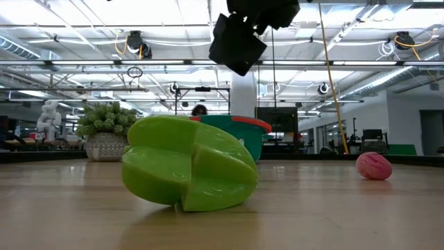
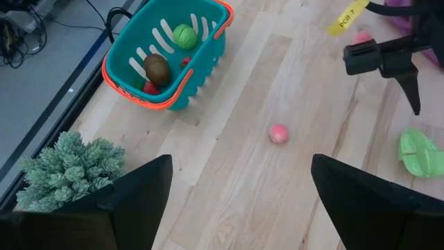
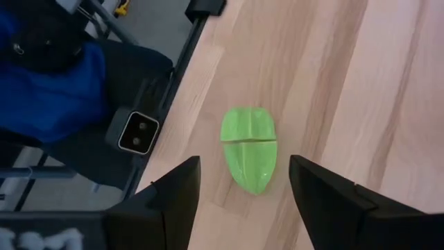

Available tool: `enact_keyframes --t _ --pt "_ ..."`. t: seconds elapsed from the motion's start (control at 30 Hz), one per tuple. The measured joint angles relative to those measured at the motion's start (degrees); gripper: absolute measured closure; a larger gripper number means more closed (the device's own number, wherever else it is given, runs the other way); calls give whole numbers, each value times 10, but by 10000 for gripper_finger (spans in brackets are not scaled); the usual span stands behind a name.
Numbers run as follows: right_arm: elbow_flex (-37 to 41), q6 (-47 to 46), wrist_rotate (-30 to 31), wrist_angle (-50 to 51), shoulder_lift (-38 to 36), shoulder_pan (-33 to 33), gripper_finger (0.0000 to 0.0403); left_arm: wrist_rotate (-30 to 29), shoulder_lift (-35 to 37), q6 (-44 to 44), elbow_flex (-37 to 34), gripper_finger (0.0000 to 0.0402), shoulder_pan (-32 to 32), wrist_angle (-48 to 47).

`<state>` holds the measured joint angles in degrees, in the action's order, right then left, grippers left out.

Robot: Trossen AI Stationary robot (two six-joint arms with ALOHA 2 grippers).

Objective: Pick and placing Produce into tupperware
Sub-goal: Put the green starfruit into the blue basket

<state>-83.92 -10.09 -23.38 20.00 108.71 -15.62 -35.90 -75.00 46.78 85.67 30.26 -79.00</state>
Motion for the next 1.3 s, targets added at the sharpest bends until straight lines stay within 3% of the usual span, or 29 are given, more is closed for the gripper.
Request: enact_keyframes --t 0.53,0.93,1.3 --pt "1 -10 8 -55 55 -13 190 27 0 0 0 53 0 0" --pt "0 -23 8 -57 56 -23 188 27 0 0 0 52 0 0" --pt "0 -27 8 -125 54 -25 187 28 0 1 0 52 0 0"
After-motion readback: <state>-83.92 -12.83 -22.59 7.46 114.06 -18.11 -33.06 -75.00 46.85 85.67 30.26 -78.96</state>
